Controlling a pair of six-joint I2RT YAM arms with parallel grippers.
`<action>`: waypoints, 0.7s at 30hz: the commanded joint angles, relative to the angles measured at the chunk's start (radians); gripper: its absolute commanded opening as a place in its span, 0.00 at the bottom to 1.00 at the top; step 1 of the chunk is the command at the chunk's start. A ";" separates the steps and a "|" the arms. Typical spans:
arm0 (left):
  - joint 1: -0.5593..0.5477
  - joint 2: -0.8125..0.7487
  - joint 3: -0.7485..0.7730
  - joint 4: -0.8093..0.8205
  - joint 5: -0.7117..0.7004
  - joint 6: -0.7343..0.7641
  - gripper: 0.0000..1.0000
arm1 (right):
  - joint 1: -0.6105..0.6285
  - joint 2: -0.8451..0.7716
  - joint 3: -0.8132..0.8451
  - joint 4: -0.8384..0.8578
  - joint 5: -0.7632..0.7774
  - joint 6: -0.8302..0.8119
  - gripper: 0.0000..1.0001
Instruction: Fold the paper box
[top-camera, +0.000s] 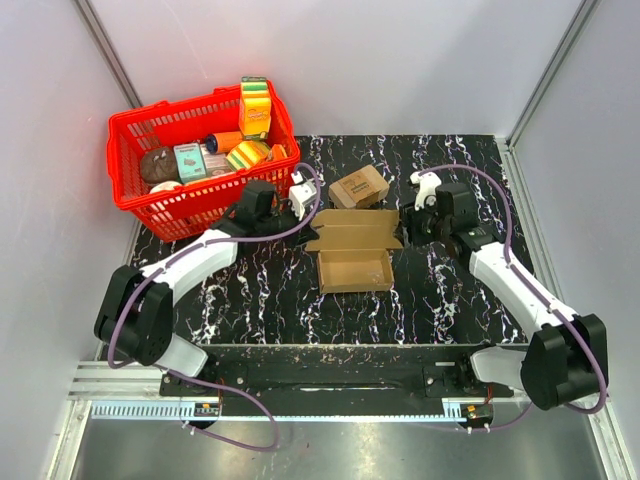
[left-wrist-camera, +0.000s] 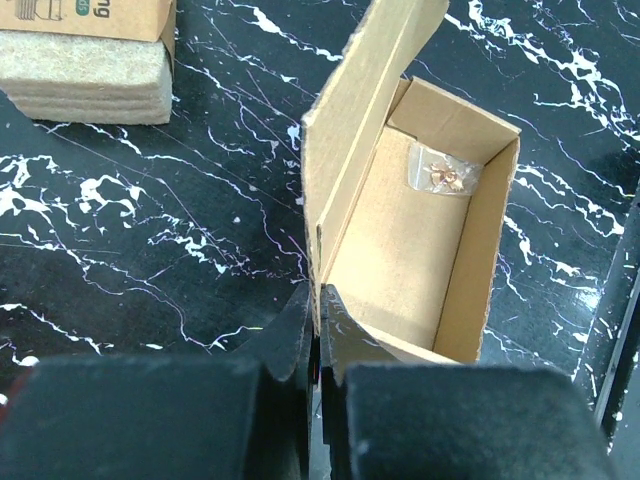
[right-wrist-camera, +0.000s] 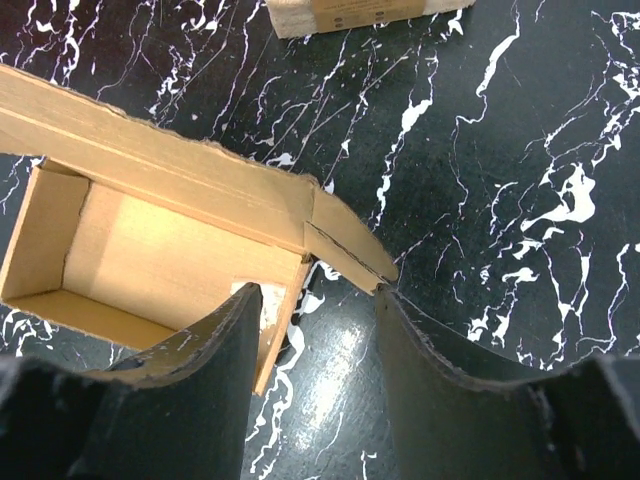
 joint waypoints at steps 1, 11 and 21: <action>0.010 0.015 0.047 0.031 0.064 0.021 0.00 | -0.029 0.008 -0.003 0.093 -0.075 -0.021 0.54; 0.026 0.029 0.047 0.039 0.064 0.021 0.00 | -0.069 0.074 0.009 0.111 -0.074 -0.016 0.60; 0.036 0.033 0.049 0.045 0.075 0.018 0.00 | -0.098 0.129 0.026 0.107 -0.261 -0.019 0.51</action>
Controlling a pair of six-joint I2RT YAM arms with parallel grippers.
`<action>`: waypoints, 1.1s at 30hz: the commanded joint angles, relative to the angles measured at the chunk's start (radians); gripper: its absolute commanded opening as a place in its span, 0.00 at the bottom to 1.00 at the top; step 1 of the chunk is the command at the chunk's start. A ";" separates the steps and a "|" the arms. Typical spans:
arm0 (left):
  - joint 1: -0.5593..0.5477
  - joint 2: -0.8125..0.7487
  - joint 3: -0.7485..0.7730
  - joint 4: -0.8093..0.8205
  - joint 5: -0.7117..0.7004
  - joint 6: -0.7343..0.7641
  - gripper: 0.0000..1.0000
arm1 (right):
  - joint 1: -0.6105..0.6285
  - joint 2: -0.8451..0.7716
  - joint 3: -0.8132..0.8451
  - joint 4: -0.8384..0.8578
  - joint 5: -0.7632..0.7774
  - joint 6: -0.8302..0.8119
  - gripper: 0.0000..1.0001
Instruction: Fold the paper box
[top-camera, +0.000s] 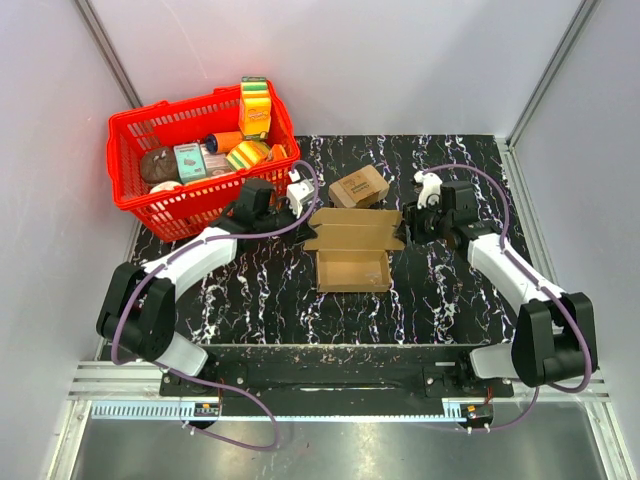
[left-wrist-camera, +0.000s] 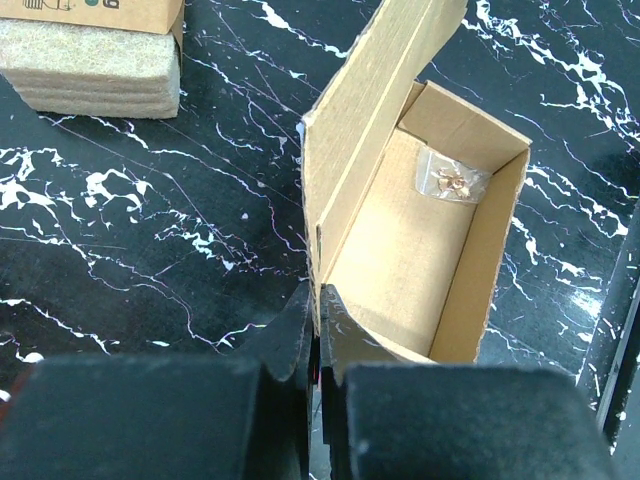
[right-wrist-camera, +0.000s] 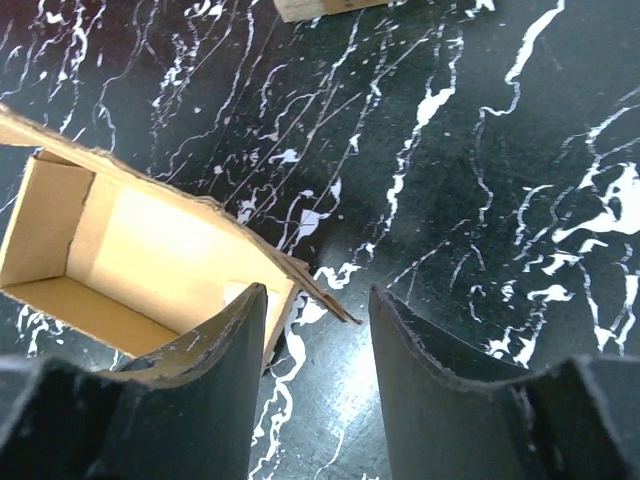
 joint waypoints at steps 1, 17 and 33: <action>0.010 0.009 0.040 0.046 0.047 0.016 0.00 | -0.011 0.026 0.041 0.035 -0.142 -0.012 0.50; 0.010 -0.015 0.024 0.085 0.001 -0.050 0.00 | -0.009 0.065 0.107 -0.096 -0.140 0.013 0.22; -0.119 -0.067 -0.065 0.181 -0.293 -0.285 0.00 | -0.001 -0.049 0.025 0.022 -0.063 0.175 0.08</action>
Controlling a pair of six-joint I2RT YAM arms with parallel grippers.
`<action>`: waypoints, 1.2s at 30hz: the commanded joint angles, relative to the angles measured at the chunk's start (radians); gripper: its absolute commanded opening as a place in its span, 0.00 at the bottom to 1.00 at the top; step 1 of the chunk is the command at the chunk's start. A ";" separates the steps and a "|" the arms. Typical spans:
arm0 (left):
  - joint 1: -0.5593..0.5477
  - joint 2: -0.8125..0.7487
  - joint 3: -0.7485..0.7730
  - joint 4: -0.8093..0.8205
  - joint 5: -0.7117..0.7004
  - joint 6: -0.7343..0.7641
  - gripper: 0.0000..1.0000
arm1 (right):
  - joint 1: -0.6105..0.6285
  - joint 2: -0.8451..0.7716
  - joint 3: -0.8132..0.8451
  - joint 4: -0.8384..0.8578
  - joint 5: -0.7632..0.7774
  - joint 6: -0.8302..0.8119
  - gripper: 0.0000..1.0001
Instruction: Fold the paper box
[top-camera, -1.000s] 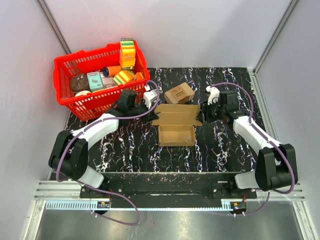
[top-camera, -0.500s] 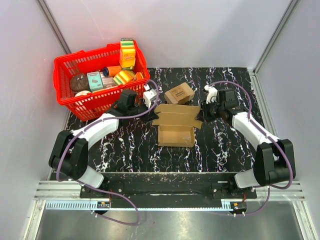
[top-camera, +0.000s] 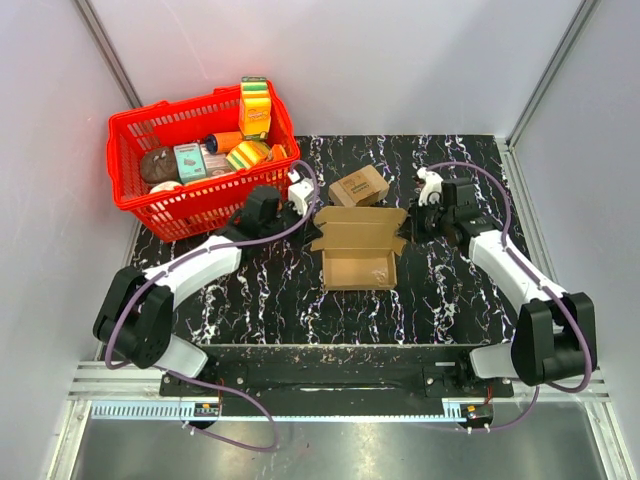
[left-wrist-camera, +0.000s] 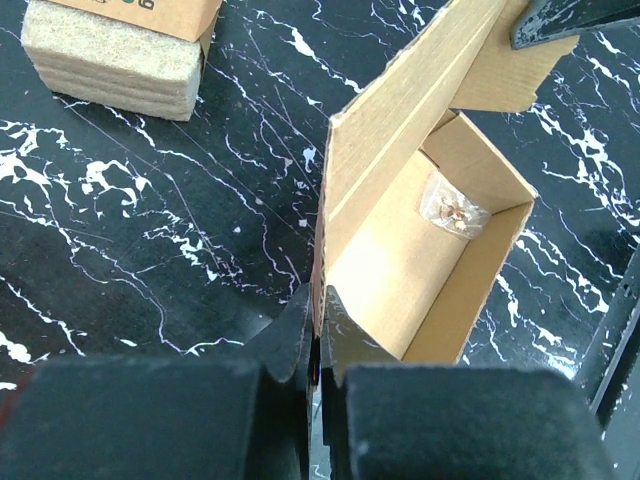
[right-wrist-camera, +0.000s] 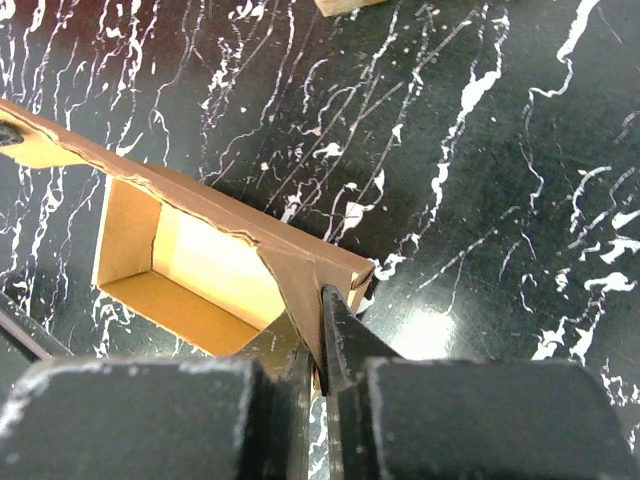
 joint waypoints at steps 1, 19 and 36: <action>-0.067 -0.038 -0.017 0.074 -0.168 -0.100 0.00 | 0.004 -0.084 -0.031 0.093 0.061 0.096 0.08; -0.282 -0.043 0.006 0.001 -0.768 -0.378 0.00 | 0.246 -0.249 -0.177 0.257 0.501 0.366 0.04; -0.466 -0.030 -0.020 0.008 -0.988 -0.486 0.00 | 0.433 -0.257 -0.180 0.294 0.690 0.331 0.02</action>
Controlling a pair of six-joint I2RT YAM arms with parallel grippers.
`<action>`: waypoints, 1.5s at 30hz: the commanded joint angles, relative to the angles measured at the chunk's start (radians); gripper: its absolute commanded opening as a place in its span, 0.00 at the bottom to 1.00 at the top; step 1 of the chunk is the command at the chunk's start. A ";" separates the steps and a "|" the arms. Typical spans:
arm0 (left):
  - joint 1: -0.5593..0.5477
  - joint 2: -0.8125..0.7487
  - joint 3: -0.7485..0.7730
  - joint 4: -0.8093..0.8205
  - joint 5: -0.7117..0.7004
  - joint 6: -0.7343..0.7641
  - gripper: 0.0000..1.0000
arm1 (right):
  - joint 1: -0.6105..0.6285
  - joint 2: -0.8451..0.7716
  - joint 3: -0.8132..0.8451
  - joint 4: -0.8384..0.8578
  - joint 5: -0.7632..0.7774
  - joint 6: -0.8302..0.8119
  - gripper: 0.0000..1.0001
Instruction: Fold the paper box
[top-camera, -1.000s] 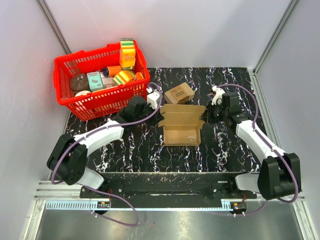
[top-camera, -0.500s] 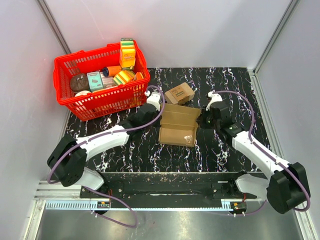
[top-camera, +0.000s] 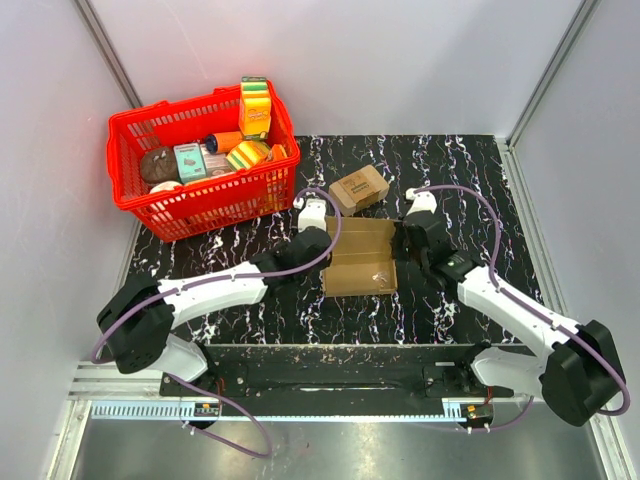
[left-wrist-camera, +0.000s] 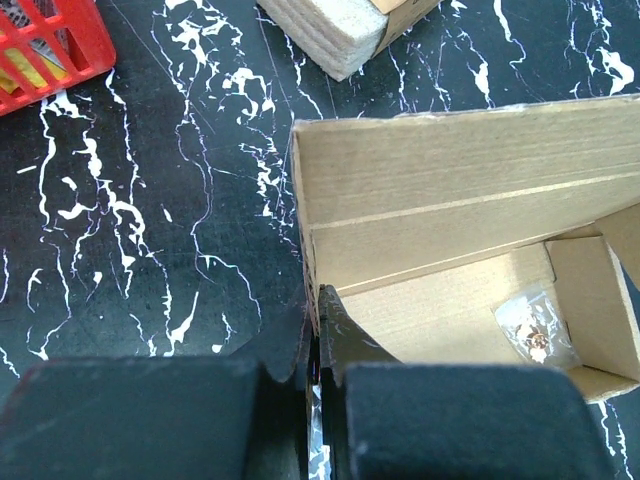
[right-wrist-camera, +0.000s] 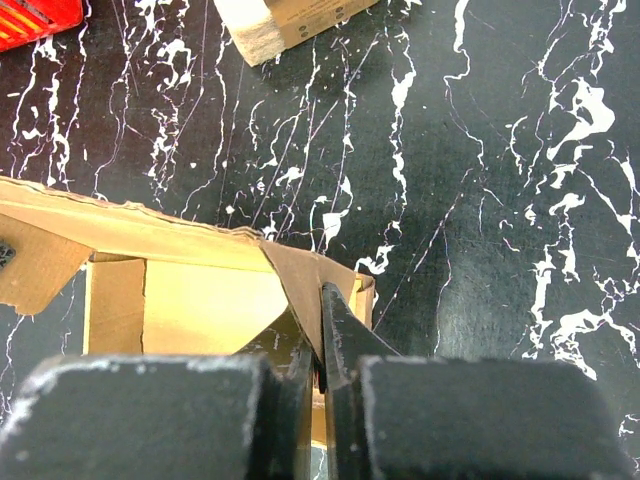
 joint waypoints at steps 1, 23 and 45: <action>-0.041 -0.008 0.008 0.086 0.022 -0.009 0.00 | 0.053 -0.044 0.001 0.173 -0.019 0.004 0.02; -0.055 0.112 0.076 0.142 -0.187 0.159 0.00 | 0.151 0.163 0.044 0.395 0.054 -0.039 0.03; -0.070 -0.012 -0.073 0.240 -0.181 0.047 0.00 | 0.180 0.035 -0.176 0.565 0.057 -0.031 0.02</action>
